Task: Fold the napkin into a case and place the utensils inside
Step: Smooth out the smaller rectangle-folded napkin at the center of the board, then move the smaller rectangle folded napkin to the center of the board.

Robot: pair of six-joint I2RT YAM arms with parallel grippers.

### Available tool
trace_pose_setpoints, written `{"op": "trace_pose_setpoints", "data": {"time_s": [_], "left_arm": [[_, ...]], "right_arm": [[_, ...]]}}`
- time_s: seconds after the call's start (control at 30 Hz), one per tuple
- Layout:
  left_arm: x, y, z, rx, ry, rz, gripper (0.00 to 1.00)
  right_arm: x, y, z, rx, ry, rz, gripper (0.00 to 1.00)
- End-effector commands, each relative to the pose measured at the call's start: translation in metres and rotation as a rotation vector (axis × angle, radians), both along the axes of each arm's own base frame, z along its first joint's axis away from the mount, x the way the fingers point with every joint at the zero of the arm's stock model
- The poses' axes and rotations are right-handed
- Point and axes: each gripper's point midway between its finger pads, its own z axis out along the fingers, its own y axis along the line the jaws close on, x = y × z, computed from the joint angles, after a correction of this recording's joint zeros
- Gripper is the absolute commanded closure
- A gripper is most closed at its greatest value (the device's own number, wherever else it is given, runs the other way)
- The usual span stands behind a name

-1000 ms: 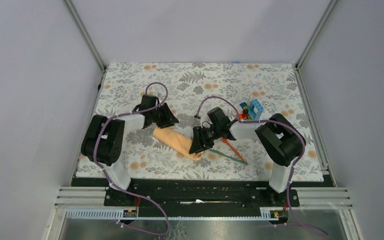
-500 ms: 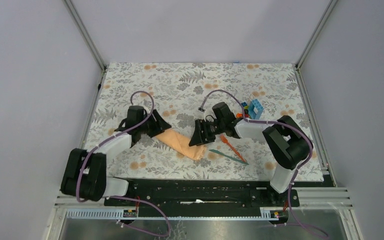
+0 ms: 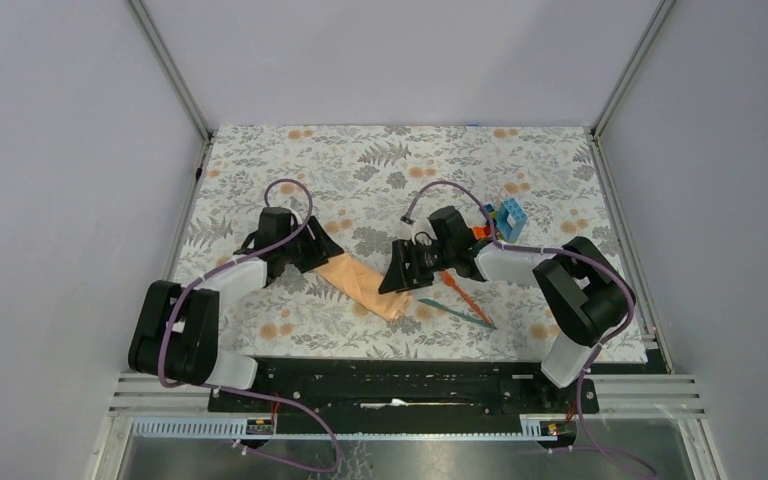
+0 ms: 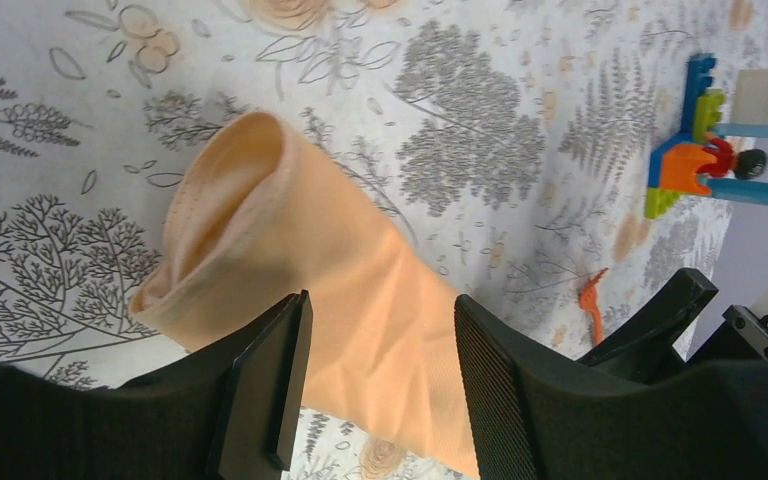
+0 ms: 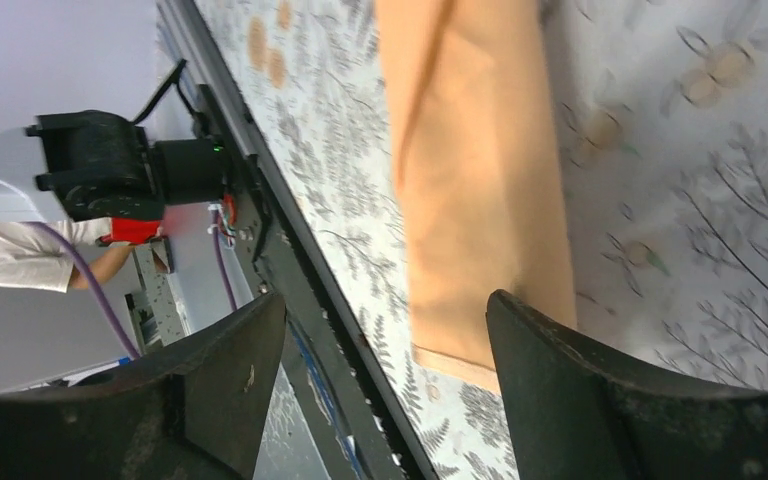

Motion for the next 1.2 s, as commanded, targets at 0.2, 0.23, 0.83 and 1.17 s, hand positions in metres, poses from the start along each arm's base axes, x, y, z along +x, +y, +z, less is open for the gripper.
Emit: {"op": "trace_pose_setpoints", "data": {"time_s": [0.2,0.23,0.83,1.17], "left_arm": [[0.036,-0.006,-0.007,-0.031,0.007,0.012,0.40],[0.036,0.000,-0.020,0.008,0.051,0.030,0.40],[0.085,0.014,0.105,0.253,-0.109,-0.024,0.02],[-0.047,-0.019,0.058,0.436,0.074,0.064,0.11]], "right_arm": [[-0.017,0.023,-0.004,0.098,0.021,0.048,0.20],[-0.018,0.019,-0.014,0.070,0.023,0.034,0.20],[0.038,0.135,0.040,0.164,-0.076,-0.165,0.17],[0.022,-0.027,0.047,-0.360,-0.452,-0.272,0.21]]}}
